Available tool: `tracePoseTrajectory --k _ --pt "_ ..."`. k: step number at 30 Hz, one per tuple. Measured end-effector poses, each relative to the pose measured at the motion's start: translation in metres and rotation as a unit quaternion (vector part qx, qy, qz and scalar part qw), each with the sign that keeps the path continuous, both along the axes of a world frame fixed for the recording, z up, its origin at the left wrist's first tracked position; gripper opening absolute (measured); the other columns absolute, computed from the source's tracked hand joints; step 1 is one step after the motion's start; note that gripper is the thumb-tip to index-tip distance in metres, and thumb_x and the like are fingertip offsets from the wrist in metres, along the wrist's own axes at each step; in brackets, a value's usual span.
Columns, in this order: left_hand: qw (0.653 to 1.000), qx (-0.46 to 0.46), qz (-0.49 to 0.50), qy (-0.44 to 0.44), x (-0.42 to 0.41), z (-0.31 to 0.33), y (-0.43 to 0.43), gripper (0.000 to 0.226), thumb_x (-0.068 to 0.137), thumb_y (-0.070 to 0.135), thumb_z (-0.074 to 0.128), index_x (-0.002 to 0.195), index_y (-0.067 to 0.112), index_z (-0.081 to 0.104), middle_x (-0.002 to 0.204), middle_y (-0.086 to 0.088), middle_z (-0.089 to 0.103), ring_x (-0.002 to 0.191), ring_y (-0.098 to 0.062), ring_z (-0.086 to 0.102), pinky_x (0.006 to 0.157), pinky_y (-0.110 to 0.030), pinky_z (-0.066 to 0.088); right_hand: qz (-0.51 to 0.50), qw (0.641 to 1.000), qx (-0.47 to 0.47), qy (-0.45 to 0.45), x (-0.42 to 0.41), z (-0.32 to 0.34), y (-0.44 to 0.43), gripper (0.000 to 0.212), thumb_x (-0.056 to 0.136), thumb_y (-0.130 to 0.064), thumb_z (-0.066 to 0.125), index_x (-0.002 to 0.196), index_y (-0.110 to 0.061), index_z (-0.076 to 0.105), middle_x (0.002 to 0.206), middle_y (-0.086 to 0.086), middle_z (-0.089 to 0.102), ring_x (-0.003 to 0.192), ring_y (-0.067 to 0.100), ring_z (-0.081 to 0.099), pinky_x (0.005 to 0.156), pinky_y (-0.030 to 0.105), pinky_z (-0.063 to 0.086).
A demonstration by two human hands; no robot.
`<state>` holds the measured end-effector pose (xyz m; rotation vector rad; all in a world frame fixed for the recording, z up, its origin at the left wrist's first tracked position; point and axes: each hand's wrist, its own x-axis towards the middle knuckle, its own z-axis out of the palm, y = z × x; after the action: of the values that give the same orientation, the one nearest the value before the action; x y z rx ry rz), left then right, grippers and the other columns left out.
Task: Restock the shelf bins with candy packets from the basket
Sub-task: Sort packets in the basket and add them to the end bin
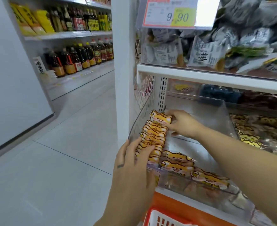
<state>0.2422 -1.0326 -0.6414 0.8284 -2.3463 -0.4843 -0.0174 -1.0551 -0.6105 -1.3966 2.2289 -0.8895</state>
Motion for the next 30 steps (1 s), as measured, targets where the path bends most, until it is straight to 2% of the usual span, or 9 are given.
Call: tracePoseTrajectory --k 3,7,11,16,20,23,26,28,30 --pt "0.999 -0.022 0.001 0.025 -0.003 -0.004 -0.002 0.062 0.070 0.035 0.065 0.130 0.035 0.051 0.144 0.005 0.043 0.134 -0.030 0.042 0.096 -0.055 0.051 0.008 0.998 0.032 -0.050 0.000 -0.004 -0.001 0.031 0.092 -0.031 0.068 0.117 -0.015 0.061 0.115 0.011 0.064 0.102 0.025 0.064 0.072 0.043 0.063" --pt "0.999 -0.041 0.013 0.033 -0.004 -0.006 -0.002 0.061 0.069 0.037 0.064 0.129 0.036 0.052 0.144 0.008 0.041 0.133 -0.024 0.035 0.094 -0.054 0.051 0.011 0.992 0.041 -0.118 0.000 -0.002 -0.001 0.033 0.092 -0.038 0.068 0.119 -0.020 0.060 0.118 0.002 0.064 0.107 0.021 0.063 0.085 0.047 0.060" --pt "0.999 -0.040 0.011 0.026 -0.004 -0.008 0.000 0.063 0.071 0.037 0.063 0.131 0.039 0.049 0.147 0.008 0.040 0.135 -0.026 0.037 0.098 -0.054 0.048 0.012 0.981 0.049 -0.190 -0.001 0.000 0.002 0.036 0.093 -0.038 0.066 0.125 -0.024 0.058 0.117 -0.004 0.063 0.108 0.017 0.062 0.093 0.048 0.054" --pt "0.998 -0.049 0.010 0.031 -0.005 -0.010 -0.002 0.063 0.069 0.035 0.065 0.130 0.037 0.051 0.146 0.009 0.040 0.134 -0.025 0.037 0.094 -0.053 0.053 0.011 0.977 0.050 -0.205 -0.003 0.002 0.004 0.027 0.099 -0.022 0.059 0.126 -0.025 0.060 0.121 0.007 0.065 0.112 0.023 0.062 0.079 0.035 0.054" --pt "0.997 -0.070 0.016 0.029 -0.005 -0.011 -0.001 0.061 0.069 0.038 0.064 0.129 0.036 0.053 0.145 0.005 0.045 0.131 -0.031 0.047 0.090 -0.051 0.056 0.014 0.975 0.038 -0.217 -0.004 0.003 0.008 0.018 0.101 -0.016 0.055 0.113 -0.028 0.062 0.115 0.003 0.067 0.100 0.016 0.061 0.081 0.032 0.051" --pt "0.996 -0.079 0.023 0.032 -0.006 -0.012 -0.002 0.061 0.068 0.039 0.065 0.128 0.035 0.054 0.143 0.003 0.048 0.129 -0.033 0.050 0.086 -0.054 0.058 0.025 0.980 0.050 -0.192 0.003 0.004 0.002 0.018 0.102 -0.018 0.053 0.117 -0.022 0.061 0.114 0.004 0.067 0.095 0.014 0.059 0.076 0.027 0.049" --pt "0.996 -0.082 0.031 0.027 -0.007 -0.012 -0.002 0.060 0.067 0.040 0.066 0.126 0.034 0.056 0.140 0.000 0.053 0.125 -0.035 0.054 0.080 -0.055 0.059 0.025 0.982 0.061 -0.178 0.007 0.006 -0.002 0.023 0.101 -0.023 0.055 0.124 -0.022 0.058 0.118 0.003 0.065 0.103 0.018 0.059 0.087 0.039 0.051" --pt "0.996 -0.080 0.029 0.021 -0.007 -0.011 -0.002 0.060 0.068 0.040 0.065 0.127 0.035 0.054 0.141 0.002 0.052 0.127 -0.034 0.053 0.082 -0.054 0.059 0.019 0.981 0.067 -0.184 0.006 0.007 0.000 0.023 0.099 -0.029 0.058 0.122 -0.030 0.057 0.120 0.001 0.064 0.110 0.019 0.059 0.097 0.048 0.047" --pt "0.996 -0.078 0.026 0.020 -0.007 -0.012 -0.001 0.058 0.070 0.041 0.063 0.128 0.036 0.054 0.143 0.003 0.050 0.129 -0.032 0.051 0.085 -0.053 0.058 0.015 0.979 0.065 -0.194 0.005 0.008 0.001 0.020 0.098 -0.033 0.061 0.116 -0.036 0.056 0.122 -0.001 0.062 0.114 0.019 0.058 0.103 0.051 0.044"
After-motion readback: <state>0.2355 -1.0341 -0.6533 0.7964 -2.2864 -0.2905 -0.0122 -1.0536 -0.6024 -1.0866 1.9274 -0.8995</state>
